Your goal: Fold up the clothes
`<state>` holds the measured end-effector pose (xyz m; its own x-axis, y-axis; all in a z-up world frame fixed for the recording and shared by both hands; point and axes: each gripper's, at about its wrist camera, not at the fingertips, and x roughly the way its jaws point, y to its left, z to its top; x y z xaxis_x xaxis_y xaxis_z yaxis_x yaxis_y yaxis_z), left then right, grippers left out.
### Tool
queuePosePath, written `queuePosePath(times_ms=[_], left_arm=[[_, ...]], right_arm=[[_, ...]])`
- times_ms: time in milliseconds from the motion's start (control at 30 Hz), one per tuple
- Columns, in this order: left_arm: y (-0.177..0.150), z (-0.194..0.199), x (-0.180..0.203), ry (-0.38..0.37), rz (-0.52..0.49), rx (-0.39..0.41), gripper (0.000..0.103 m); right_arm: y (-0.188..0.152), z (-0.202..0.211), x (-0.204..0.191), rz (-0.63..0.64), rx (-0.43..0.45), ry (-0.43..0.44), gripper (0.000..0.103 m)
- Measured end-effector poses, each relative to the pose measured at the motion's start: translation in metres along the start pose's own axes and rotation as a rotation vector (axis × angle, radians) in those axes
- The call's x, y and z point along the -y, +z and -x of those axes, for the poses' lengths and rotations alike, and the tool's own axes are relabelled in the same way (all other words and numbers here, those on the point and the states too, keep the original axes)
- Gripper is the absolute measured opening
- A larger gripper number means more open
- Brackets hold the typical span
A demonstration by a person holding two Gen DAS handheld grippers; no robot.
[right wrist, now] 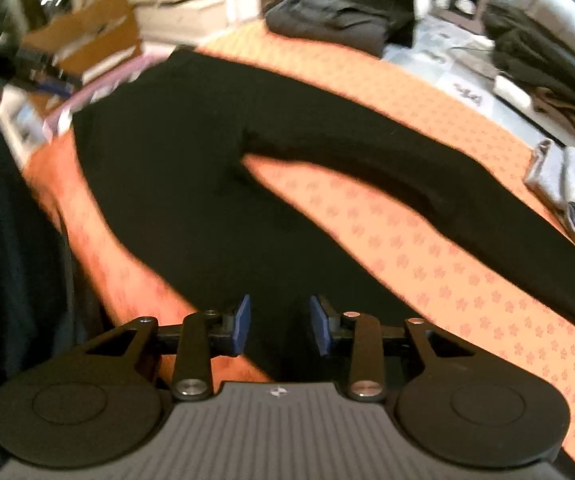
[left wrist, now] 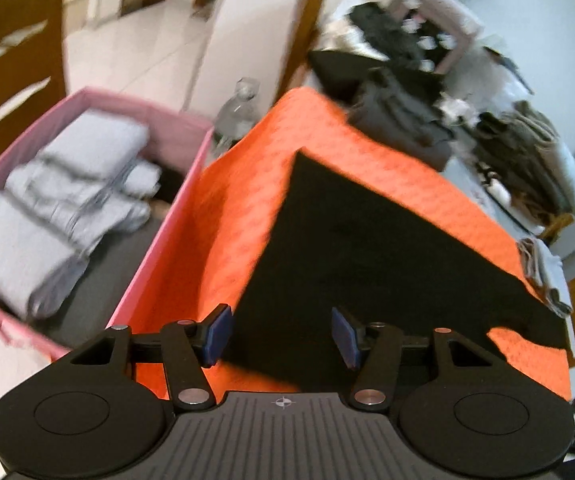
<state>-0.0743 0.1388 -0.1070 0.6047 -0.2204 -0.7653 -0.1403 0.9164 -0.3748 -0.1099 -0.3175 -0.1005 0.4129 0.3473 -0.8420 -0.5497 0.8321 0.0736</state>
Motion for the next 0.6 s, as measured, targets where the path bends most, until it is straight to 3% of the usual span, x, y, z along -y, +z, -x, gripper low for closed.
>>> queuePosePath(times_ms=[100, 333, 600], left_arm=[[0.006, -0.012, 0.019, -0.017, -0.061, 0.008, 0.057], [0.020, -0.050, 0.062, -0.055, -0.188, 0.004, 0.057], [0.033, -0.092, 0.103, -0.072, -0.315, 0.002, 0.057]], right_arm=[[0.014, -0.004, 0.004, -0.113, 0.039, -0.011, 0.024], [0.033, -0.039, 0.003, -0.374, 0.142, -0.071, 0.012], [0.049, -0.068, 0.008, -0.462, 0.203, -0.071, 0.012]])
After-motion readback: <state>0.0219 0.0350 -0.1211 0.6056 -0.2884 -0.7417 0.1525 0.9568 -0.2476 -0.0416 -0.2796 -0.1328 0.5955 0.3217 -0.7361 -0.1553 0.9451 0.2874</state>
